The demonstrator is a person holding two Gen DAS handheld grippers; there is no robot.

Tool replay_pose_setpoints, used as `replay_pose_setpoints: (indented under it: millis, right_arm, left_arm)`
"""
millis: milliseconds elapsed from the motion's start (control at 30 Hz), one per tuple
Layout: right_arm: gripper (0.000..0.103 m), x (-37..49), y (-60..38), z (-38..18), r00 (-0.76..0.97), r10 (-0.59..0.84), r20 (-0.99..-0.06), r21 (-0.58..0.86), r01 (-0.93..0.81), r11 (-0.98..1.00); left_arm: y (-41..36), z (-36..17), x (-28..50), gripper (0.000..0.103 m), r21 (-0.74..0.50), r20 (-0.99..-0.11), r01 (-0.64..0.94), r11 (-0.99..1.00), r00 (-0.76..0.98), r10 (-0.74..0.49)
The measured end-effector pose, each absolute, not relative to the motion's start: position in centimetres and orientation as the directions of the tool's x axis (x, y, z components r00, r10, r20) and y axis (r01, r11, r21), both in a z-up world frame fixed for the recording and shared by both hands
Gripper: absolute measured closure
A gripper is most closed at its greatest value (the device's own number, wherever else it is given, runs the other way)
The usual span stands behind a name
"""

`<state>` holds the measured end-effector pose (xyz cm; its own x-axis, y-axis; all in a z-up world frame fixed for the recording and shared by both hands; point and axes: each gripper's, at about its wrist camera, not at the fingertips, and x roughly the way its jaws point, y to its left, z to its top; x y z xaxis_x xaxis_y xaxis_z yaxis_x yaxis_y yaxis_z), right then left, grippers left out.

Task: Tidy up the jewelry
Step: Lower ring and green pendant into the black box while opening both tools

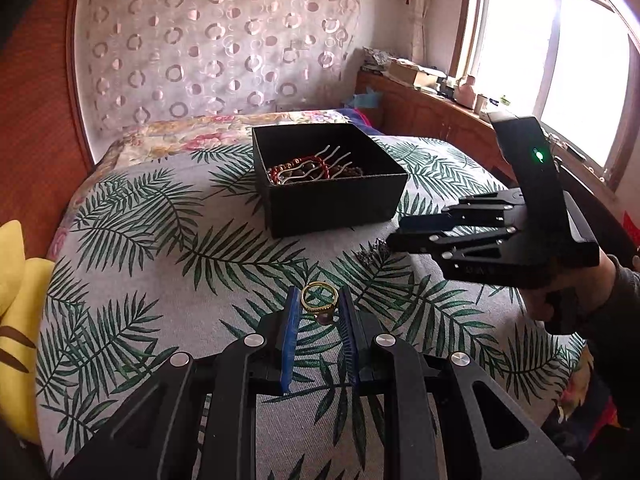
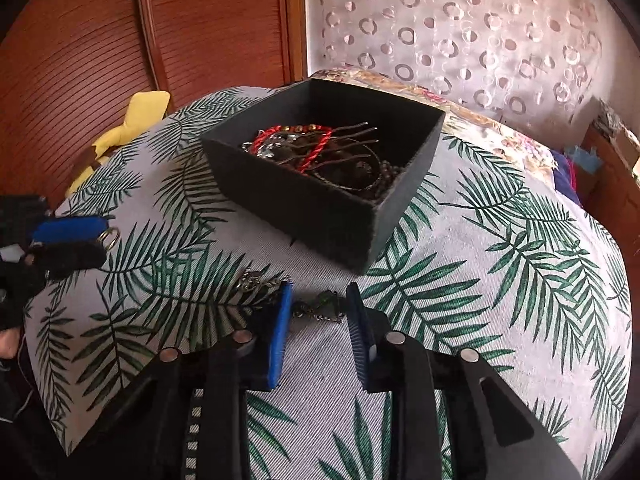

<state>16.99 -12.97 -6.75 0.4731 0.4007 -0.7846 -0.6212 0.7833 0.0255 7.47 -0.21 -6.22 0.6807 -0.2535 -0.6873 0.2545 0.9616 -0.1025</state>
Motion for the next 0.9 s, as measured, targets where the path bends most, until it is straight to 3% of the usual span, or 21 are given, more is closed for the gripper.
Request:
replay_pose_setpoints:
  millis: [300,900]
  right_arm:
    - [0.076,15.9,-14.1,-5.6,0.49,0.429,-0.759,0.038,-0.624,0.78]
    - [0.076,18.3,-12.8,3.3,0.614,0.452,-0.648,-0.056,-0.63,0.775]
  left_arm:
    - [-0.2,-5.6,7.8,0.085,-0.098,-0.68,0.254,0.962,0.689,-0.251]
    - [-0.5,-2.3,11.4,0.085,-0.053,-0.637,0.255,0.966,0.736,-0.229]
